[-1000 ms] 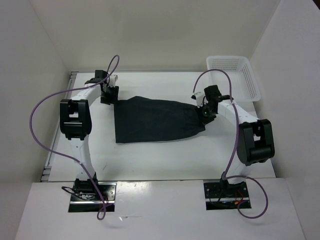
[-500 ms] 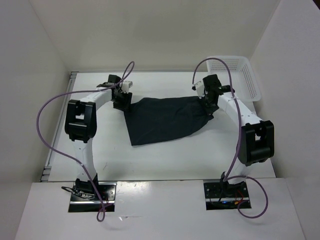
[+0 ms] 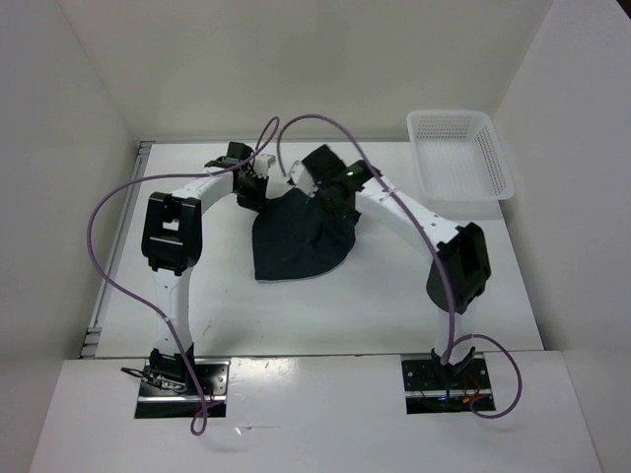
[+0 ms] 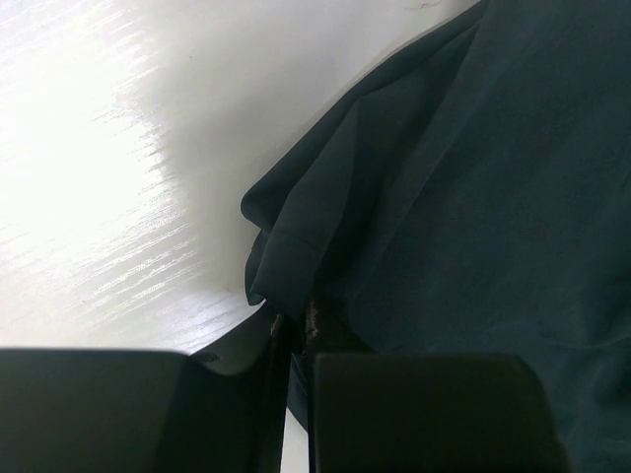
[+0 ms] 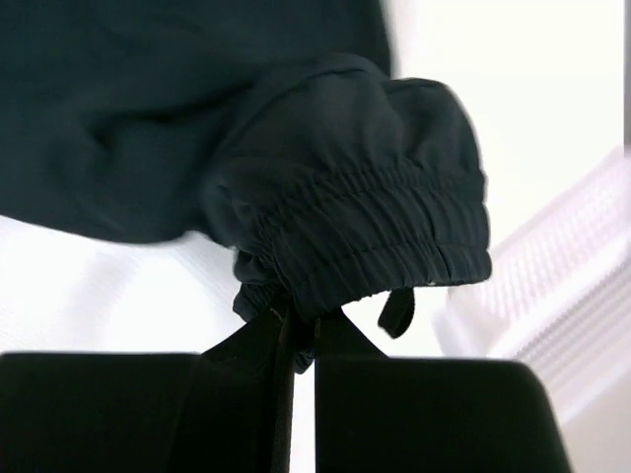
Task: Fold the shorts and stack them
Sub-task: Fold the shorts
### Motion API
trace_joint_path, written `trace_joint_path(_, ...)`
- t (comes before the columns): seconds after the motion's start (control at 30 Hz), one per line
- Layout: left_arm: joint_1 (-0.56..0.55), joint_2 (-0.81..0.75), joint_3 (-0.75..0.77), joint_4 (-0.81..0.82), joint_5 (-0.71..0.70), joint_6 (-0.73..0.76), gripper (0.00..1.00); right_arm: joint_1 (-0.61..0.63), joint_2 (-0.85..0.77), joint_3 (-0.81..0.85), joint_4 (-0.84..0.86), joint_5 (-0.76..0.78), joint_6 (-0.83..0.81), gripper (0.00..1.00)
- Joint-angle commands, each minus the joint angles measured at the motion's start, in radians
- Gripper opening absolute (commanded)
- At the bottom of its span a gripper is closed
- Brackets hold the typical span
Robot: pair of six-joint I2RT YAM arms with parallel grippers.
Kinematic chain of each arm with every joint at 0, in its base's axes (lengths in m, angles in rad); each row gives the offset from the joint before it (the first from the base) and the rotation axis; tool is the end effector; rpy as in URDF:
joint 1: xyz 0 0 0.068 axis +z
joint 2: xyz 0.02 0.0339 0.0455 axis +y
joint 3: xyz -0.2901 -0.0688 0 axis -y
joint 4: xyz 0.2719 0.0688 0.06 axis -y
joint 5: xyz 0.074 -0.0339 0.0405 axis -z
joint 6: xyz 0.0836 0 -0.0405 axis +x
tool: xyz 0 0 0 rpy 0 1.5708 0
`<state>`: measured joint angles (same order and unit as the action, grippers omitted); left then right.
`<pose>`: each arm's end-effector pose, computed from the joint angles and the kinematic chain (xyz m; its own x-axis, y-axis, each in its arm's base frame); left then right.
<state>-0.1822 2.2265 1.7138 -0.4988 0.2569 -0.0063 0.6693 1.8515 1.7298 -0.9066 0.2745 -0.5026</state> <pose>0.5325 -0.1197 0.1311 -0.8355 0.1477 -0.5292 0.3026 0.9277 -0.2187 0.3727 0.2659 0.2865 -0.3538 -0.8711 -0.3406 -0.7507 0.4817 -0.4521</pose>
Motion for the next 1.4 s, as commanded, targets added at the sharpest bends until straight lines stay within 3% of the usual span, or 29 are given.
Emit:
trace_joint_path(0.0, 0.000, 0.068, -0.010, -0.038, -0.030, 0.006, 0.10, 0.122, 0.092, 0.112, -0.052, -0.006, -0.020, 0.00)
trace_joint_path(0.2, 0.030, 0.059, -0.010, -0.038, -0.073, 0.006, 0.10, 0.260, 0.293, 0.292, -0.101, -0.008, -0.057, 0.00)
trace_joint_path(0.37, 0.050, 0.041, -0.010, -0.038, -0.085, 0.006, 0.15, 0.294, 0.356, 0.372, -0.149, -0.034, -0.048, 0.00)
trace_joint_path(0.5, 0.050, 0.041, -0.010, -0.029, -0.085, 0.006, 0.18, 0.332, 0.365, 0.392, -0.095, -0.015, -0.014, 0.00)
trace_joint_path(0.53, 0.050, 0.041, -0.010, -0.029, -0.085, 0.006, 0.20, 0.346, 0.365, 0.392, -0.083, -0.015, -0.005, 0.04)
trace_joint_path(0.57, 0.050, 0.041, -0.010, -0.029, -0.085, 0.006, 0.20, 0.346, 0.365, 0.392, -0.069, 0.000, -0.005, 0.27)
trace_joint_path(0.6, 0.050, 0.041, -0.010, -0.029, -0.085, 0.006, 0.22, 0.358, 0.365, 0.410, -0.060, 0.000, -0.005, 0.35)
trace_joint_path(0.73, 0.059, 0.041, -0.010, -0.029, -0.123, 0.006, 0.30, 0.368, 0.365, 0.468, -0.031, -0.018, 0.036, 0.51)
trace_joint_path(0.97, 0.159, 0.032, 0.029, -0.061, -0.133, 0.006, 0.47, 0.368, 0.298, 0.479, -0.031, -0.133, 0.117, 0.56)
trace_joint_path(1.07, 0.202, -0.025, 0.049, -0.090, -0.123, 0.006, 0.52, 0.368, 0.287, 0.491, 0.011, -0.080, 0.128, 0.56)
trace_joint_path(1.17, 0.204, -0.124, 0.047, -0.099, -0.123, 0.006, 0.59, 0.359, 0.217, 0.423, 0.044, -0.064, 0.137, 0.53)
trace_joint_path(1.3, 0.176, -0.250, -0.009, -0.099, -0.078, 0.006, 0.65, 0.322, 0.011, 0.170, 0.138, -0.112, 0.124, 0.53)
trace_joint_path(1.37, 0.167, -0.280, -0.020, -0.099, -0.033, 0.006, 0.68, 0.312, -0.160, -0.071, 0.260, -0.149, 0.093, 0.63)
